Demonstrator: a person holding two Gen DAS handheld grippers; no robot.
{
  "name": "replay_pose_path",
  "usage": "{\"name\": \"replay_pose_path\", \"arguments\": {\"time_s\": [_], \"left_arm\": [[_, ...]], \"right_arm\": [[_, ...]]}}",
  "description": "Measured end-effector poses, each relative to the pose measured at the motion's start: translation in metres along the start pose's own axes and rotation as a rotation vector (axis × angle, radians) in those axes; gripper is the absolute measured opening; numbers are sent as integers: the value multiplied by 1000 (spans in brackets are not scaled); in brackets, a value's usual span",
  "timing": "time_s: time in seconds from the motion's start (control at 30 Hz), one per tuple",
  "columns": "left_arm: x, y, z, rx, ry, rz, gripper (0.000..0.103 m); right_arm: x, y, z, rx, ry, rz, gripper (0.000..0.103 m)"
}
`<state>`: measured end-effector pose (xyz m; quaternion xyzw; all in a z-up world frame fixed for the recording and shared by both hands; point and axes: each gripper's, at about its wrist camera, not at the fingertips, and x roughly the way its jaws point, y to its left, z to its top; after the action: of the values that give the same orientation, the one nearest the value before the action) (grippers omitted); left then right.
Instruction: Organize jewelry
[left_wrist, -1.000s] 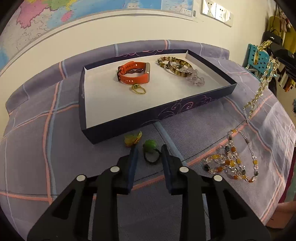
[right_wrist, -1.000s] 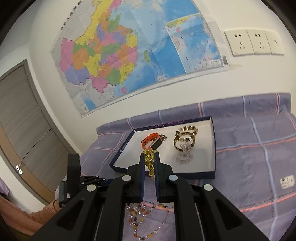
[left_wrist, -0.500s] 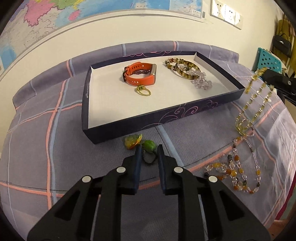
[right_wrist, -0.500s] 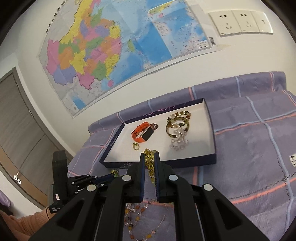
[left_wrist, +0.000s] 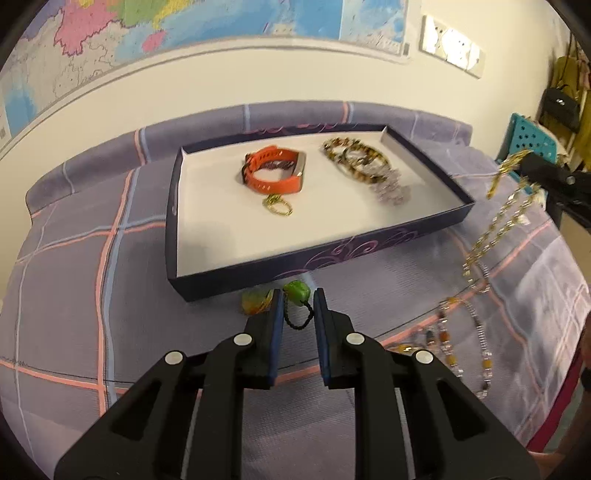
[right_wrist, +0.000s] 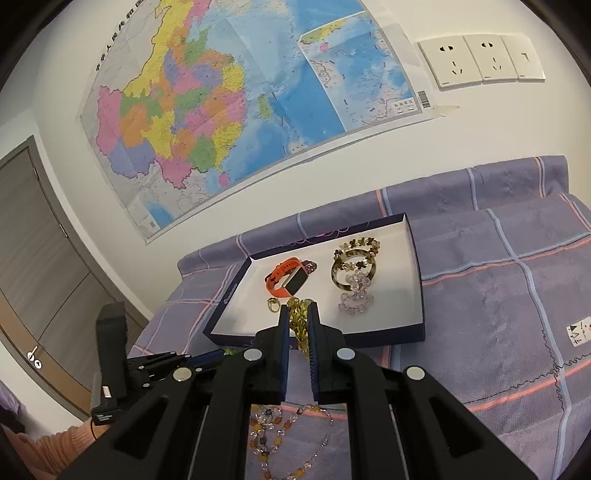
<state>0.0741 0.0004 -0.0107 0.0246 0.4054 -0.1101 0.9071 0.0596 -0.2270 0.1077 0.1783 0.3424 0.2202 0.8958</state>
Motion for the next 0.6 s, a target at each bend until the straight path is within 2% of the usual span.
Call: {"name": "replay_pose_path", "arguments": {"time_s": [0.37,0.6], "left_arm": [[-38,-2,16,-3,-90,-84,17],[-45,6,22,-23,-123,-103,17]], "right_arm": [[-2,10,8,-22,-18,1,8],[1,18,17,-45,-14,14,8]]}}
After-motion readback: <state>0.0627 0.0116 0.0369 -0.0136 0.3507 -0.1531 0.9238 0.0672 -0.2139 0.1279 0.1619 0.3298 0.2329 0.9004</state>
